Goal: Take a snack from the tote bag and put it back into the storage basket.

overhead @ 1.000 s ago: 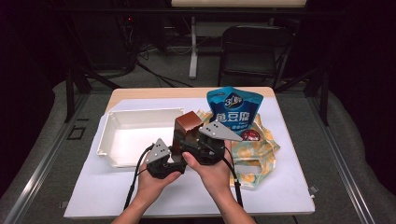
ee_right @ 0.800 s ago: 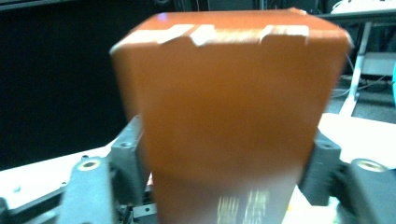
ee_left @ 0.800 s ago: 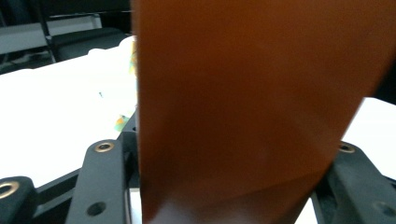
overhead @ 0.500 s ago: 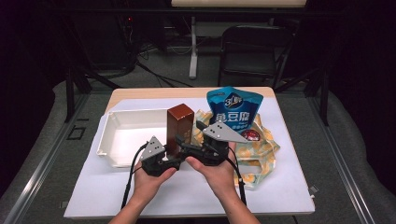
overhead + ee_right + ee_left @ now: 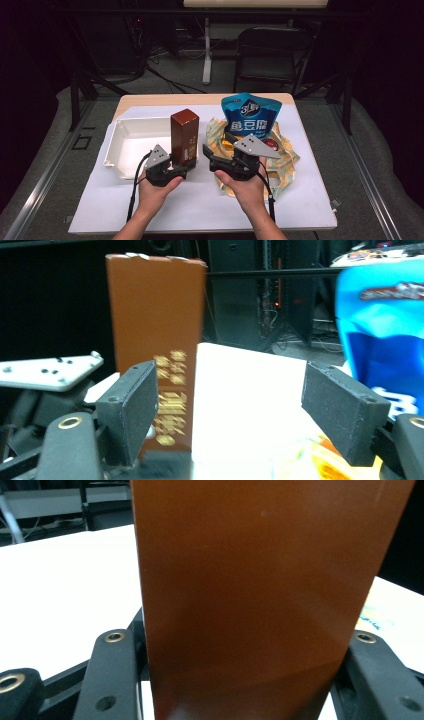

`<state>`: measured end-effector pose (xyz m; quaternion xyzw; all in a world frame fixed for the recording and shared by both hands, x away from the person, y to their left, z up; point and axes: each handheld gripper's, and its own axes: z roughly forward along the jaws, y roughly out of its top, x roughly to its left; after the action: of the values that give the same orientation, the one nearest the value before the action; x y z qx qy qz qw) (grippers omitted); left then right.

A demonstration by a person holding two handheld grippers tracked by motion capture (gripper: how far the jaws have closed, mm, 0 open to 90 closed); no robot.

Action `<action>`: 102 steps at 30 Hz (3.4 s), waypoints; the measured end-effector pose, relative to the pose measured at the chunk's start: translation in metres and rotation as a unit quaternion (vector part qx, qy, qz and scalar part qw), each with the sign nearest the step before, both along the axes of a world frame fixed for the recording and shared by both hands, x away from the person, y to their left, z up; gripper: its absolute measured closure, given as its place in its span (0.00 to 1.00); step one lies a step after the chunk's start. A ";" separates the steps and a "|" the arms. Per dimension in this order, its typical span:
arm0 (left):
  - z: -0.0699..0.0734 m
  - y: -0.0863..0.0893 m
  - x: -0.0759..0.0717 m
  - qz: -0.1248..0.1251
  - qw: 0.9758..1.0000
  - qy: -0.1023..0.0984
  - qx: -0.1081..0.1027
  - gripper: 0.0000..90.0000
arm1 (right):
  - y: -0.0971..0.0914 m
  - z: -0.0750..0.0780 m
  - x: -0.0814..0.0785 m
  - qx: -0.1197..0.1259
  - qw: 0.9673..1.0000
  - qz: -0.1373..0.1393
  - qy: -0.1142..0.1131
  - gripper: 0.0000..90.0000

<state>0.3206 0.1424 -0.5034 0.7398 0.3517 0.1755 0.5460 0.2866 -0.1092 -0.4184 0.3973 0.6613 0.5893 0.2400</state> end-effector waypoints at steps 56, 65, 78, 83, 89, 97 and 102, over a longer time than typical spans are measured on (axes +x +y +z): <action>-0.034 0.048 0.028 0.078 0.985 0.124 0.092 0.48 | -0.143 -0.069 -0.035 -0.051 0.993 -0.106 0.017 0.27; -0.038 0.048 0.035 0.083 0.979 0.154 0.101 0.48 | -0.142 -0.070 -0.034 -0.052 0.993 -0.104 0.020 0.27; -0.036 0.047 0.045 0.088 0.970 0.193 0.120 0.48 | -0.143 -0.070 -0.034 -0.048 0.993 -0.105 0.020 0.26; -0.035 0.048 0.048 0.083 0.966 0.207 0.129 0.48 | -0.144 -0.071 -0.033 -0.045 0.993 -0.108 0.018 0.26; -0.030 0.046 0.053 0.088 0.961 0.216 0.151 0.48 | -0.145 -0.071 -0.033 -0.047 0.993 -0.111 0.019 0.26; -0.028 0.042 0.060 0.099 0.951 0.236 0.173 0.48 | -0.145 -0.071 -0.032 -0.047 0.992 -0.111 0.021 0.26; -0.027 0.040 0.062 0.099 0.948 0.243 0.180 0.48 | -0.146 -0.071 -0.032 -0.049 0.992 -0.112 0.022 0.26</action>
<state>0.3830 0.1819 -0.5306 0.8077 0.5074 0.1042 0.2815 0.2543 -0.2547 -0.4896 0.4700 0.6455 0.5167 0.3089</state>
